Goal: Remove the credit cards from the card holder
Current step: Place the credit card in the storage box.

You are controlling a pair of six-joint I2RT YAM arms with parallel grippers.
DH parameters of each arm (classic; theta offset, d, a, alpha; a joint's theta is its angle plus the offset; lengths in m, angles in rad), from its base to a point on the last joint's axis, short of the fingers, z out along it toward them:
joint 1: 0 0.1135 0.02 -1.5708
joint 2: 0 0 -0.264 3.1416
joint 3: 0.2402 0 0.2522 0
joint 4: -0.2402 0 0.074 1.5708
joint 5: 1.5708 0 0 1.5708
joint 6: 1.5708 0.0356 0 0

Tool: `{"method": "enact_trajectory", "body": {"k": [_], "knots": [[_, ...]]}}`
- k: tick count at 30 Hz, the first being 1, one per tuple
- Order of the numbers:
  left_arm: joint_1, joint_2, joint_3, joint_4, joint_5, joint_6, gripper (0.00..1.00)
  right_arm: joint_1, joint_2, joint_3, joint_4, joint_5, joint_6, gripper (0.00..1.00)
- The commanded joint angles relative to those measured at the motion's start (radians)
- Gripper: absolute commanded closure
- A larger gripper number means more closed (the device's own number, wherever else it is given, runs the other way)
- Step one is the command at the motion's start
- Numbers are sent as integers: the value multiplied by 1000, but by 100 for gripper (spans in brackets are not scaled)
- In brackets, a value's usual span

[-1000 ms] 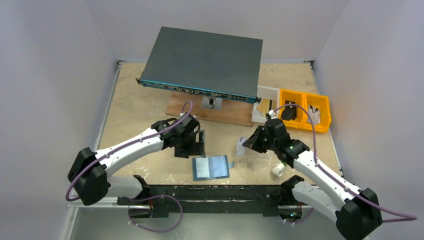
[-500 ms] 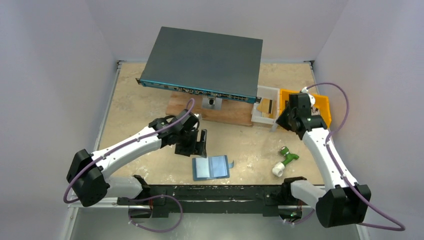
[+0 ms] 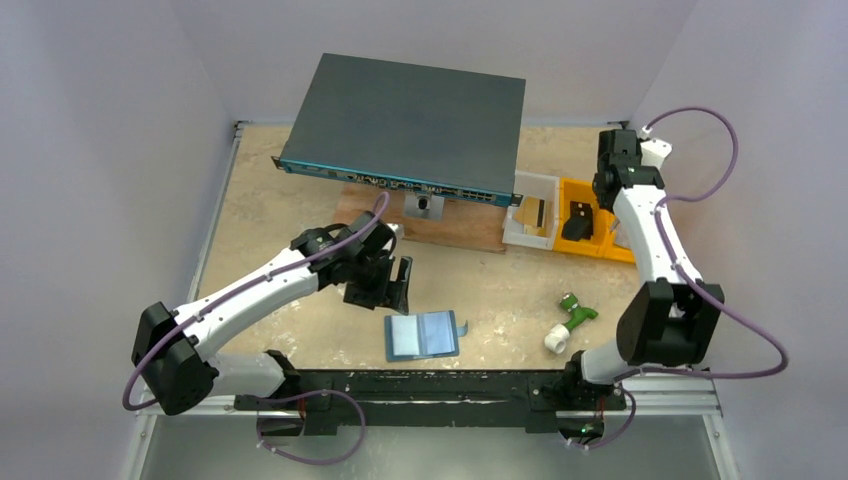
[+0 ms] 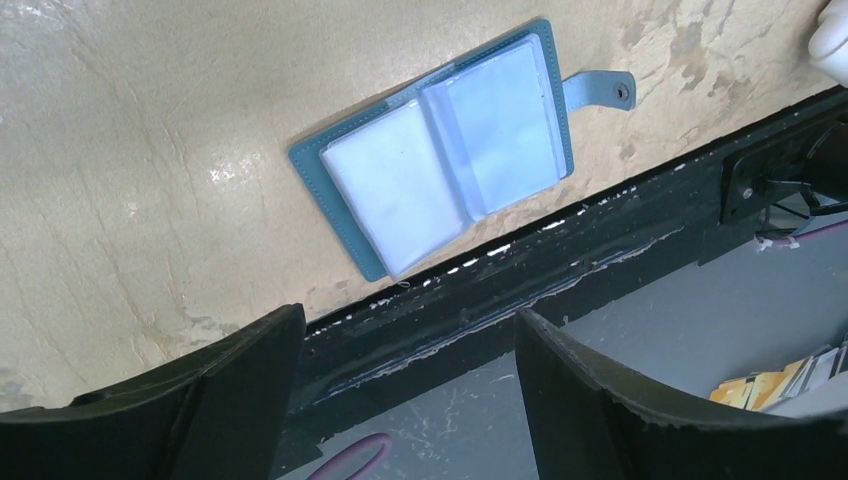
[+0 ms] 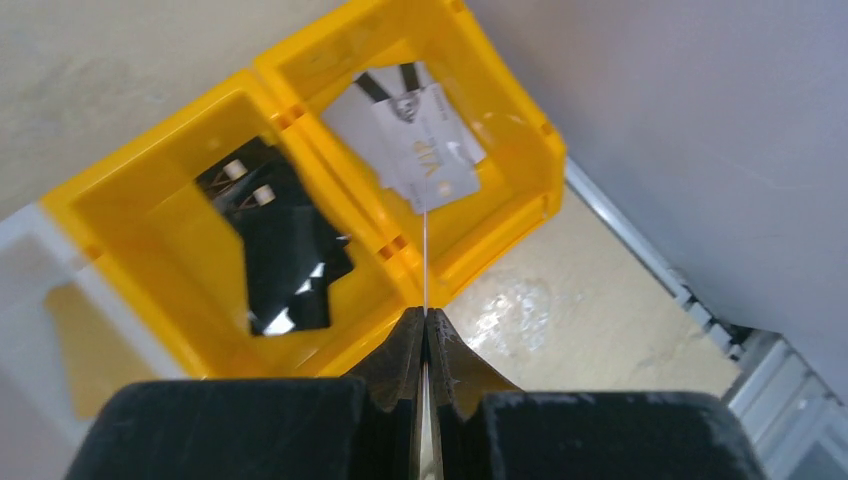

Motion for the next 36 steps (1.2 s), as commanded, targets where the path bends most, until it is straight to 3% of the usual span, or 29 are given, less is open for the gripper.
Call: {"method": "enact_trajectory", "body": {"k": [1, 8, 19, 23, 29, 36], "knots": [[12, -7, 62, -42, 6, 36, 23, -49, 92, 77, 5, 168, -78, 100], [14, 29, 72, -53, 17, 41, 24, -110, 247, 142, 65, 216, -121, 100], [16, 65, 74, -31, 12, 11, 23, -121, 443, 265, 85, 130, -118, 100], [17, 67, 64, -18, 12, -1, 22, -121, 478, 292, 74, 113, -118, 82], [22, 60, 50, -3, 8, -17, 20, -120, 478, 316, 61, 67, -113, 46], [37, 38, 17, 12, -9, -32, 20, -101, 398, 330, 25, 9, -102, 19]]}}
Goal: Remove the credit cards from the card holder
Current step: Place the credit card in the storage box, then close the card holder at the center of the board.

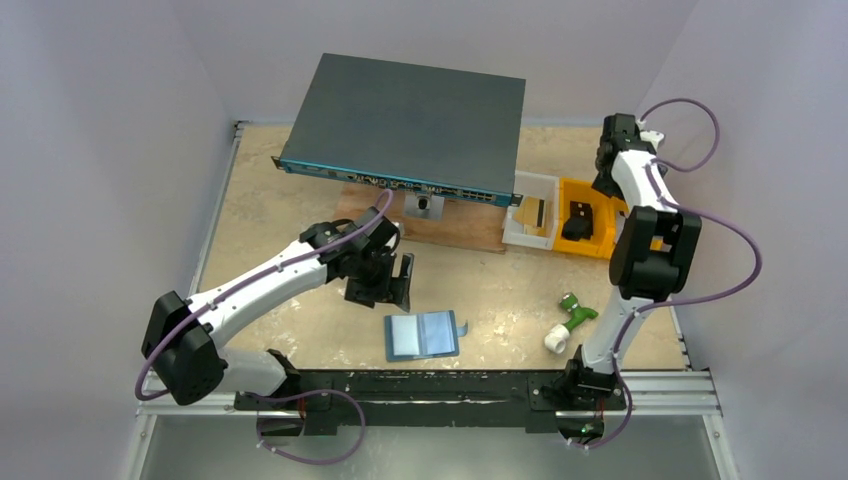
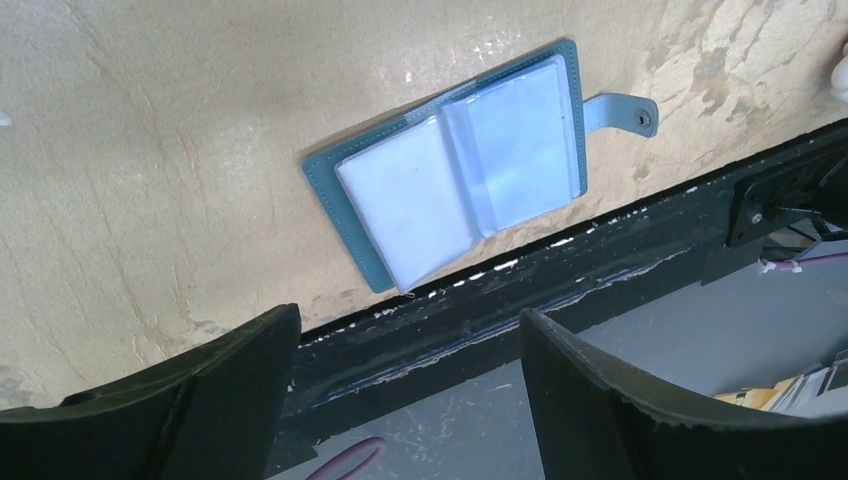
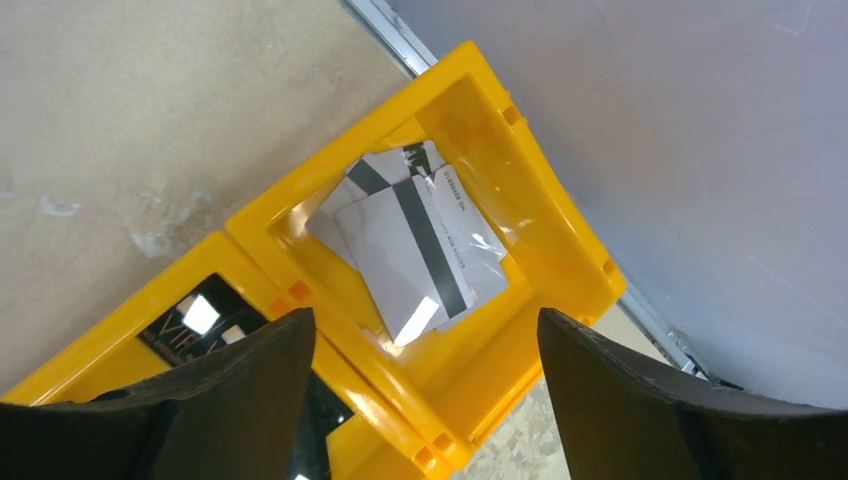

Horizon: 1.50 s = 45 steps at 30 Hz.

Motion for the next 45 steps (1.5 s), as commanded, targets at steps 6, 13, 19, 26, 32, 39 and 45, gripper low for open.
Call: {"method": "enact_trajectory", "body": {"k": [6, 13, 19, 26, 32, 39, 45], "knots": [[41, -67, -65, 48, -9, -39, 20, 34, -213, -48, -23, -104, 14, 5], [55, -97, -128, 85, -9, -69, 20, 98, -407, -210, 12, -170, 2, 2], [58, -120, -179, 131, -10, -107, 20, 243, -547, -308, 8, -241, 46, 1], [60, -146, -252, 179, -26, -155, 20, 425, -713, -487, 12, -277, 112, 1], [61, -152, -316, 227, -17, -197, 20, 546, -845, -655, 58, -388, 195, 1], [60, -167, -399, 248, -22, -236, 20, 720, -905, -857, 135, -482, 311, 2], [58, -179, -469, 277, -21, -269, 22, 847, -931, -981, 237, -552, 384, 6]]}}
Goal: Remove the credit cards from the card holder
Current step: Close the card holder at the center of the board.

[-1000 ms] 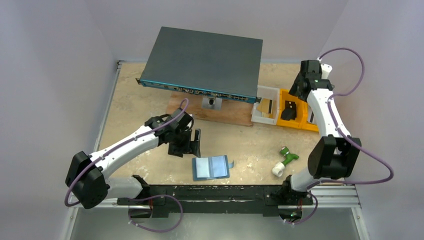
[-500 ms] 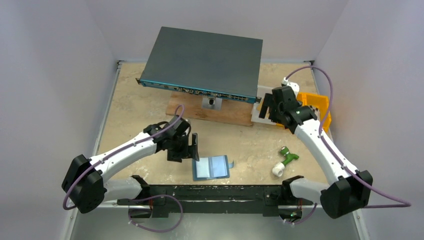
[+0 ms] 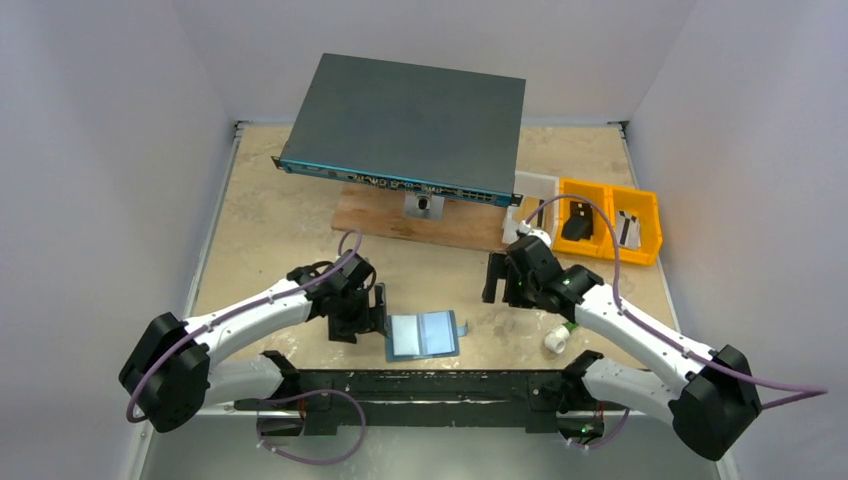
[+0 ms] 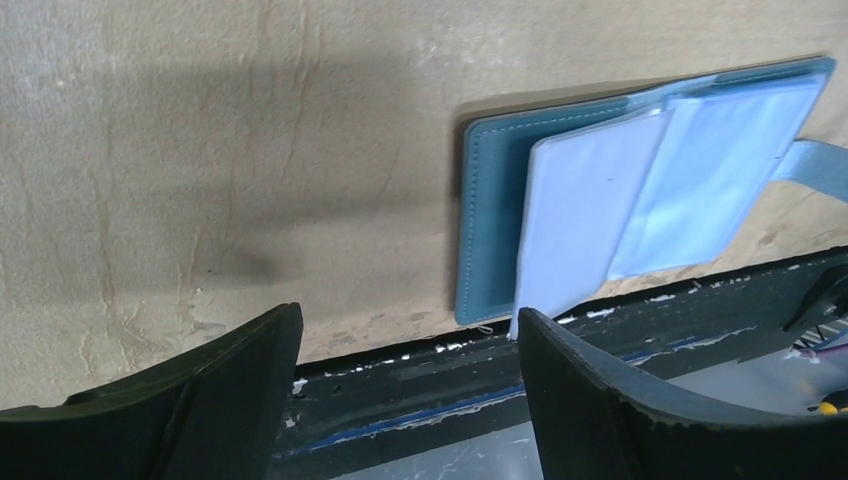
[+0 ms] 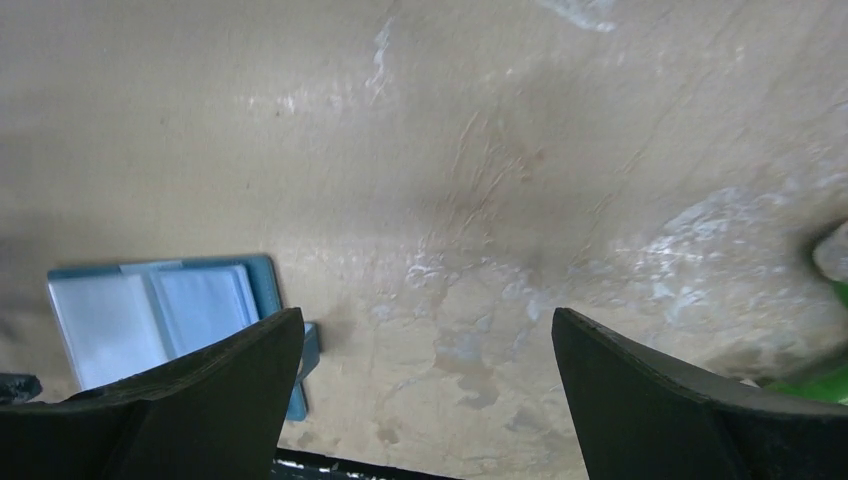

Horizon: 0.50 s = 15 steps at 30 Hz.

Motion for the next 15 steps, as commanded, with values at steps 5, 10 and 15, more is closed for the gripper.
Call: {"method": "enact_trajectory", "body": {"k": [5, 10, 15], "knots": [[-13, -20, -65, 63, -19, -71, 24, 158, 24, -79, 186, -78, 119, 7], [-41, -3, -88, 84, -25, -98, 25, 237, 84, -93, 280, -91, 139, 8], [-59, 19, -107, 109, -31, -115, 26, 288, 134, -88, 335, -102, 142, 9]]}}
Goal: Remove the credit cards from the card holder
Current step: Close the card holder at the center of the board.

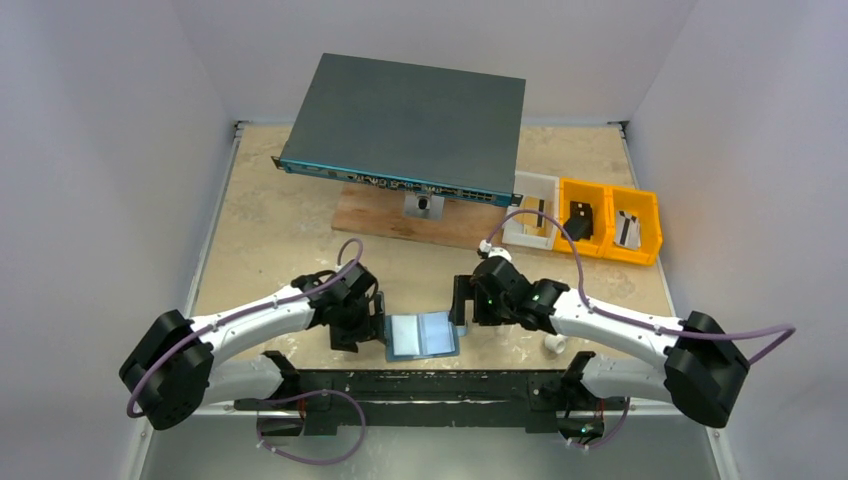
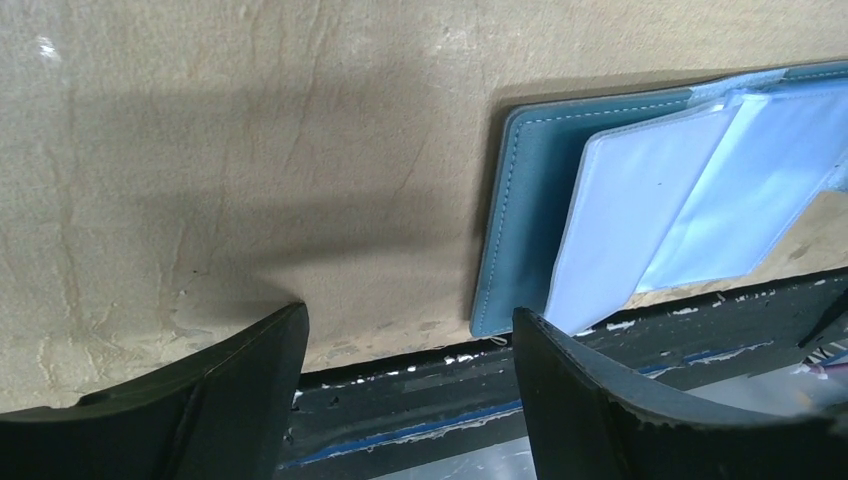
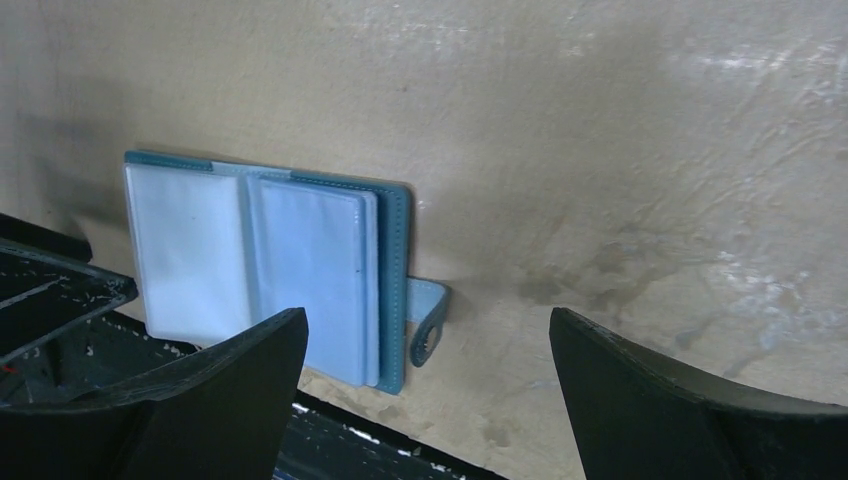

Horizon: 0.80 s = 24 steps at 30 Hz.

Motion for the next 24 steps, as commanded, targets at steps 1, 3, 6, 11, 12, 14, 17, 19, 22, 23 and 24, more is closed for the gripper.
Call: {"method": "enact_trajectory", "body": {"k": [1, 3, 6, 11, 12, 14, 17, 19, 22, 23, 24], "knots": [[-18, 20, -29, 58, -18, -32, 26, 36, 25, 0, 108, -21, 23, 9], [-25, 34, -30, 75, -14, -31, 26, 53, 42, -4, 141, -36, 23, 10], [-36, 54, -24, 95, -11, -31, 26, 80, 82, 2, 166, -44, 25, 10], [-39, 76, -16, 127, 5, -38, 29, 102, 129, 10, 167, -27, 37, 15], [-39, 79, -12, 128, 7, -38, 30, 103, 135, 12, 158, -16, 41, 16], [-39, 85, -6, 131, 9, -38, 32, 103, 147, 18, 133, 7, 45, 19], [-39, 92, -1, 143, 20, -36, 41, 103, 159, 16, 125, 19, 47, 25], [-40, 95, 2, 149, 28, -37, 50, 103, 164, 11, 132, 17, 49, 30], [-40, 94, 9, 145, 33, -36, 62, 103, 172, 9, 138, 16, 51, 41], [-41, 89, 8, 145, 34, -36, 65, 104, 176, 9, 140, 15, 51, 44], [-39, 86, 8, 146, 34, -36, 68, 102, 182, 9, 142, 14, 51, 48]]}}
